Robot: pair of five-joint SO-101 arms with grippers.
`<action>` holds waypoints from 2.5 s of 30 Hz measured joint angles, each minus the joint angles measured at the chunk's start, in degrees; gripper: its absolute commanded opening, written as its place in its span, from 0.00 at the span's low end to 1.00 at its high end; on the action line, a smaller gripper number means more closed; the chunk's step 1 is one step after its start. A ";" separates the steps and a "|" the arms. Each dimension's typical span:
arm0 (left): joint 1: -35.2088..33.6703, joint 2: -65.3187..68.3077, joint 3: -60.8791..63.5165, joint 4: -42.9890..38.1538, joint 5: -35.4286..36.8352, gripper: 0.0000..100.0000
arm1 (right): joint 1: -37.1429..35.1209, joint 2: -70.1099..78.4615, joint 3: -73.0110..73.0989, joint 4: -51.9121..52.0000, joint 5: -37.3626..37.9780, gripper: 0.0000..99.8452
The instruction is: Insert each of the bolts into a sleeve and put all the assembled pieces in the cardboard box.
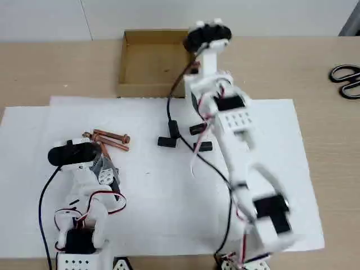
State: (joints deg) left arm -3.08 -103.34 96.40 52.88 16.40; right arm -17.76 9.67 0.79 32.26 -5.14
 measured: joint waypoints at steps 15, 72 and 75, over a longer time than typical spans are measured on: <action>0.00 0.00 0.00 0.00 0.00 0.01 | -4.13 39.56 -49.14 0.00 0.00 0.01; 0.00 0.00 0.00 0.00 0.09 0.01 | -8.53 28.48 -54.77 64.97 -0.53 0.24; 0.00 0.00 0.00 0.00 0.09 0.01 | -9.76 30.07 -54.77 64.97 -2.73 0.24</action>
State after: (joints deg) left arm -3.08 -103.34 96.40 52.88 16.48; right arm -27.52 39.74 -53.98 97.23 -7.87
